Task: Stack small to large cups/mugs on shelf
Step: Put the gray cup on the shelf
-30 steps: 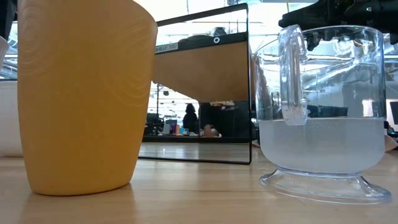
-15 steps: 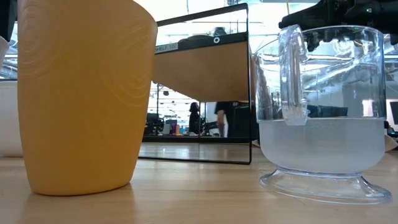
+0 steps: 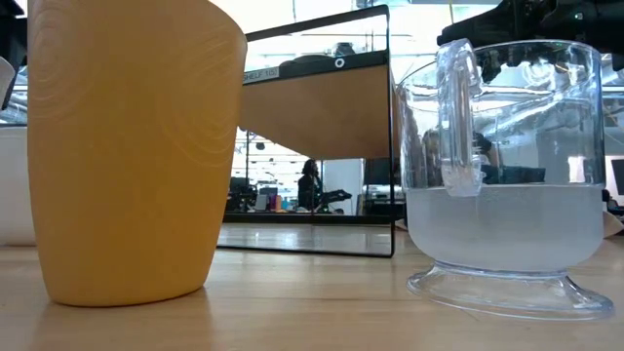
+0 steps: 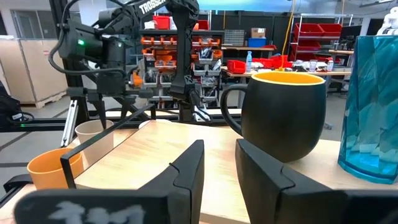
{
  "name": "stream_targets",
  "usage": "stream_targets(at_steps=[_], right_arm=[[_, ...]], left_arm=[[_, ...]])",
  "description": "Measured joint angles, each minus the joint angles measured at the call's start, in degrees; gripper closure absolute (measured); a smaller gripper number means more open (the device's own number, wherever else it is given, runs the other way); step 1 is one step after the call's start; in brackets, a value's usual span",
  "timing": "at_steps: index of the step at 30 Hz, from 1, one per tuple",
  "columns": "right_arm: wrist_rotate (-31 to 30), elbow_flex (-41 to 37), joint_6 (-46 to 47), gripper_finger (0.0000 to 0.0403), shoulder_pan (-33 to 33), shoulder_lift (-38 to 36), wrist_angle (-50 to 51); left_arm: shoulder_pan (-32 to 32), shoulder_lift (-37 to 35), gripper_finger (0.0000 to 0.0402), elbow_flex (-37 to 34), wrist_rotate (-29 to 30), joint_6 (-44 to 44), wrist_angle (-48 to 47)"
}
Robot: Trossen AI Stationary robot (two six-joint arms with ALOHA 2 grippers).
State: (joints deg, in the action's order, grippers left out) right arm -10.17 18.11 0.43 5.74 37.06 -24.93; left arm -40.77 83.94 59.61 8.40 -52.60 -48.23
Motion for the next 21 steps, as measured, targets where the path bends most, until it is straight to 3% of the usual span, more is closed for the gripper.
stream_targets(at_steps=[8, 21], right_arm=[[0.0, 0.0, 0.4, 0.0319, 0.0, 0.0, 0.0], [0.0, 0.0, 0.4, 0.0319, 0.0, 0.0, 0.0]], left_arm=[[0.0, 0.0, 0.0238, -2.6, -1.0, 0.2, 5.2], [0.7, 0.0, 0.0238, -2.6, -1.1, 1.0, 5.3]])
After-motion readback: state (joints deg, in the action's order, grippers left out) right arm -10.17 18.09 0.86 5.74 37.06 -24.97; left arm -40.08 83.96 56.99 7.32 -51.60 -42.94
